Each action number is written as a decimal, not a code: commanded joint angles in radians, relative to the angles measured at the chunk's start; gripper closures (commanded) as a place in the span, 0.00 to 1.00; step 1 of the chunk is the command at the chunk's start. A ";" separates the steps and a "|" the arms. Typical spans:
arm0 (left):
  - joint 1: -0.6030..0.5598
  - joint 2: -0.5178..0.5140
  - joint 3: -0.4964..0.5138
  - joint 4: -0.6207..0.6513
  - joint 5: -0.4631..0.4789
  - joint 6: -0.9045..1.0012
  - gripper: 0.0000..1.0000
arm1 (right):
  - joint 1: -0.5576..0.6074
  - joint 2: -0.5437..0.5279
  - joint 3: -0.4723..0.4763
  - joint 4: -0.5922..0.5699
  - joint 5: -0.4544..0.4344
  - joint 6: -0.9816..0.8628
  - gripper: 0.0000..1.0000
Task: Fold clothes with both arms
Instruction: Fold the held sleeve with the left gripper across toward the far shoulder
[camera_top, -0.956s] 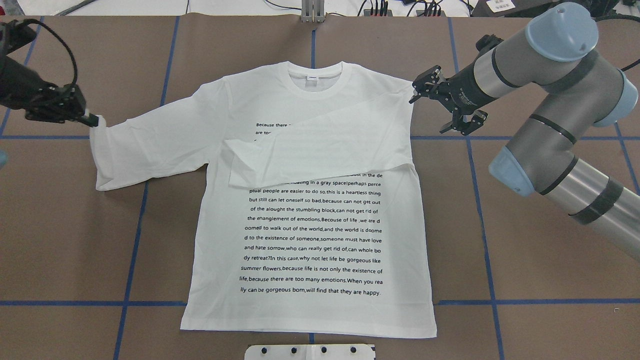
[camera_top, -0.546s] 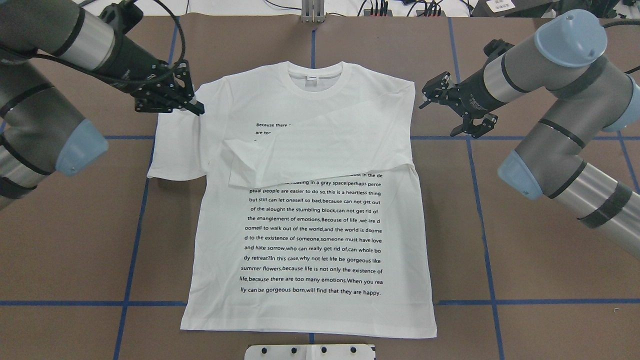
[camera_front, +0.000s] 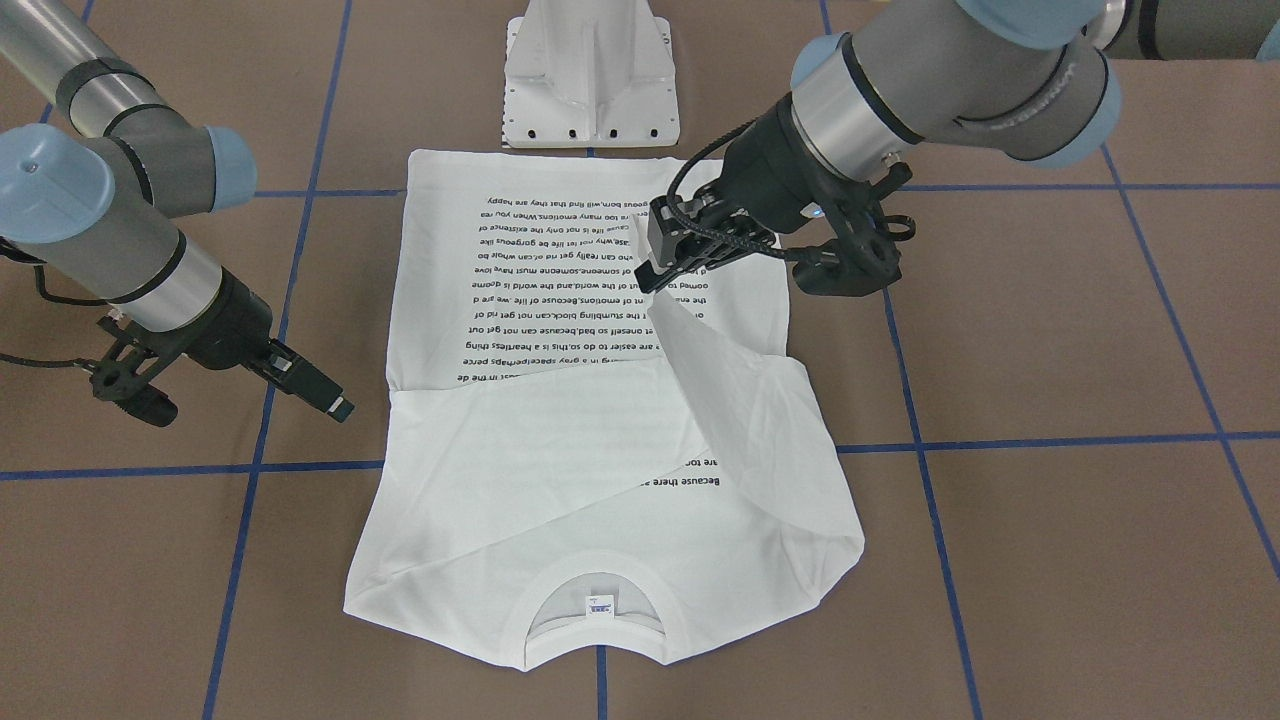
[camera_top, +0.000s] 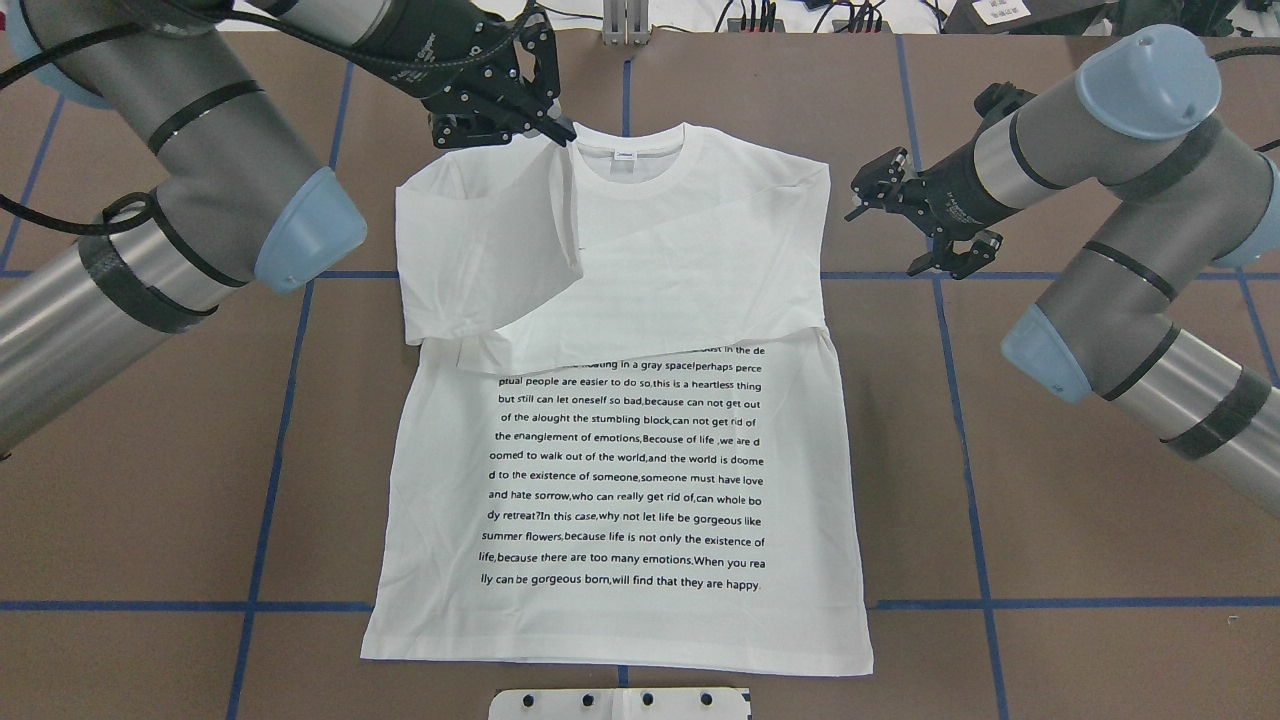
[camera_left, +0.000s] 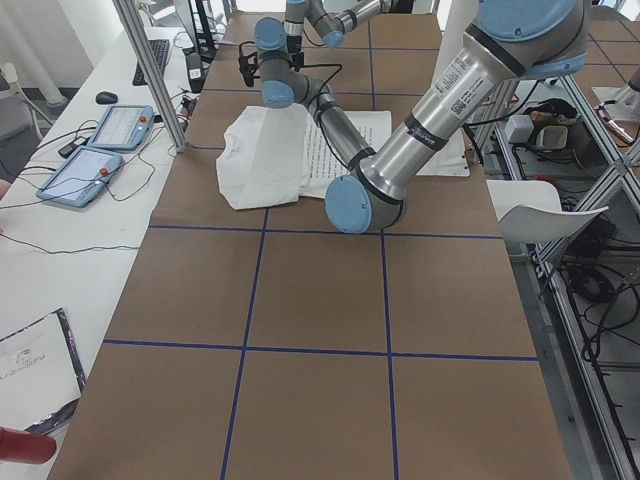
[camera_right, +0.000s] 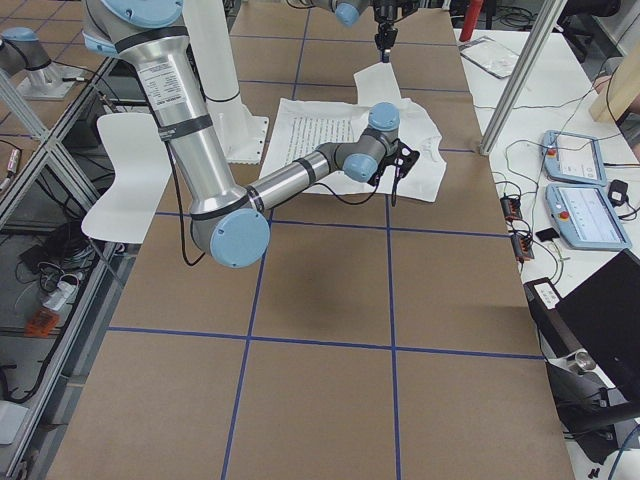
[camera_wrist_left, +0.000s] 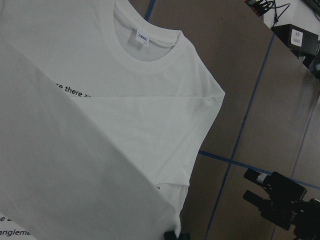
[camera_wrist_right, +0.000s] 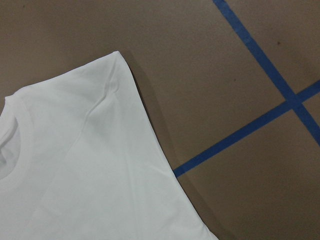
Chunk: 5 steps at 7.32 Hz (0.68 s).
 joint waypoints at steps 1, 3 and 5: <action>0.020 -0.098 0.062 -0.007 0.062 -0.019 1.00 | 0.001 -0.005 0.000 0.000 0.000 0.000 0.01; 0.159 -0.097 0.070 -0.049 0.216 -0.019 1.00 | 0.007 -0.007 -0.001 0.000 -0.002 -0.006 0.01; 0.256 -0.097 0.098 -0.070 0.329 -0.019 1.00 | 0.010 -0.007 -0.003 0.000 -0.017 -0.008 0.01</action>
